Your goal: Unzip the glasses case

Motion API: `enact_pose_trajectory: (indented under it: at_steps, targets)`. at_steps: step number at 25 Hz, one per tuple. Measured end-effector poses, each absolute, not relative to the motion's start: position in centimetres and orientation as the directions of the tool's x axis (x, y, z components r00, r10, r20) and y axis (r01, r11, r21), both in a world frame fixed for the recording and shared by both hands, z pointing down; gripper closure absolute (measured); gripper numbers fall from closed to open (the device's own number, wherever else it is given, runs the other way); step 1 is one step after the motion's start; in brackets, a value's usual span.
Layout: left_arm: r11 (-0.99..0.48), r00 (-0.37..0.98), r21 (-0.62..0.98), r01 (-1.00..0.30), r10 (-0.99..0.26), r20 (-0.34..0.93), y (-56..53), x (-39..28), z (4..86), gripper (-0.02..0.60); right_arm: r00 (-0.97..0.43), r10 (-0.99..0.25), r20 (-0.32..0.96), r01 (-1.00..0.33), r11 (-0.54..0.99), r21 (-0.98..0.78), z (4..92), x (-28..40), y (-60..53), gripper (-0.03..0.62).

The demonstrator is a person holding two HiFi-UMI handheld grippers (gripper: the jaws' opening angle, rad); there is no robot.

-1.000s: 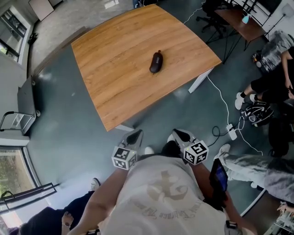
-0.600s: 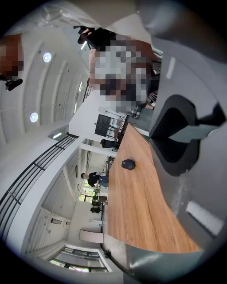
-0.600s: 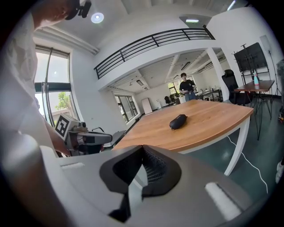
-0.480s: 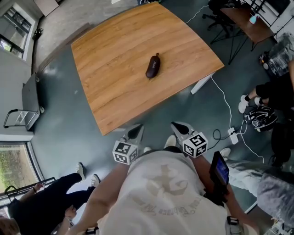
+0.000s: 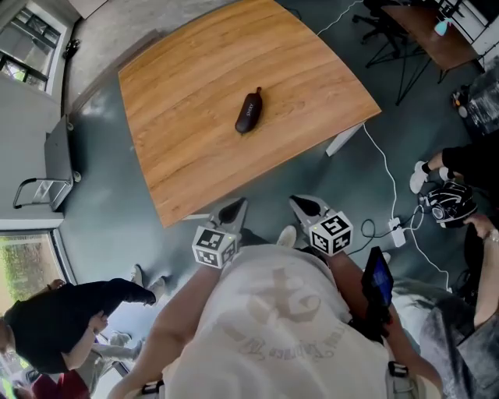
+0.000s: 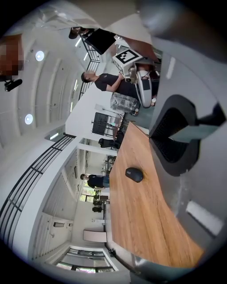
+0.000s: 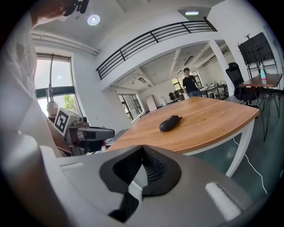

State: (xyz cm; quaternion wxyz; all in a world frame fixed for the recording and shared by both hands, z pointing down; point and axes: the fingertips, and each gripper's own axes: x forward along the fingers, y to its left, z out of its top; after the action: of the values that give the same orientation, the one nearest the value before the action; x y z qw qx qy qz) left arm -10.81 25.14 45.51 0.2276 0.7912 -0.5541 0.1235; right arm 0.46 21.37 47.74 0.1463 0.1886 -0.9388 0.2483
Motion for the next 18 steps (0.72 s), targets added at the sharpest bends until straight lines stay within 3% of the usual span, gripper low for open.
enact_pose_trajectory:
  at_steps: [9, 18]
  targets:
    - [-0.258, 0.337, 0.226, -0.939, -0.824, 0.456, 21.7, -12.2, 45.9, 0.577, -0.884, -0.277, 0.376, -0.427, 0.807, -0.408, 47.7, -0.4, 17.2, 0.585]
    - [-0.325, 0.408, 0.261, -0.909, -0.825, 0.392, 14.8, -13.0, 45.8, 0.577, -0.86, -0.305, 0.41, -0.46, 0.81, -0.363, 46.7, -1.8, 12.3, 0.585]
